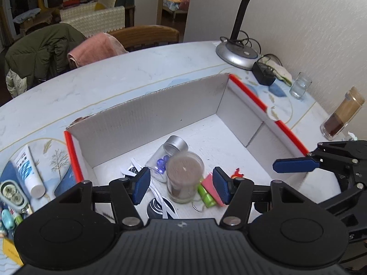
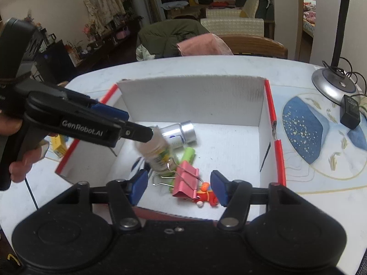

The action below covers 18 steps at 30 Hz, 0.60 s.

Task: Organize rigid objects
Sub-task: 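Withdraw both grippers from the box back toward the item pile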

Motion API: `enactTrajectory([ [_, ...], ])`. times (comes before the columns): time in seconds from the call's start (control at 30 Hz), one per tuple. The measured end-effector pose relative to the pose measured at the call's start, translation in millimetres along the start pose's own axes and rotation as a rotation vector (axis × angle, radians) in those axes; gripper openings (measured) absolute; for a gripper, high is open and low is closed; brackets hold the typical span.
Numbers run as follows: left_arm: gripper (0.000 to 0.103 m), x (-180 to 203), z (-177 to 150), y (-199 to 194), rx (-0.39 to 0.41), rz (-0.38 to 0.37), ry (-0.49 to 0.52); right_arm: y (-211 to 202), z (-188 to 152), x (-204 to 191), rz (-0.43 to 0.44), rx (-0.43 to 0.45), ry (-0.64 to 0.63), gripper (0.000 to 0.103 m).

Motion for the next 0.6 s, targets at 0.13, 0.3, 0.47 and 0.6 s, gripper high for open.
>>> enactTrajectory([
  [0.13,0.059,4.0,-4.8,-17.6,0.031,0.010,-0.006,-6.9,0.7,-3.5,0.005,0.016,-0.005,0.065],
  [0.3,0.059,3.0,-12.2,-39.0,0.067,0.018,-0.025,-16.9,0.9,-12.1,0.018,0.035,-0.011,0.069],
  [0.47,0.071,-0.3,-22.8,-63.8,0.109,0.024,-0.038,-27.1,4.6,-23.9,0.033,0.055,-0.009,0.076],
  [0.6,0.072,-8.1,-32.2,-82.2,0.136,0.027,-0.053,-31.0,8.6,-37.0,0.048,0.071,-0.001,0.080],
])
Point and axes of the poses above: each gripper's, at about its wrist camera, not at the fingertips, and y roughly the way its jaws point, x to its right, z to its top, the point moved 7 cm from there along y, roughly the way its jaws point, and after that the axes turned 4 degrees about x, right-handed, at the moved point
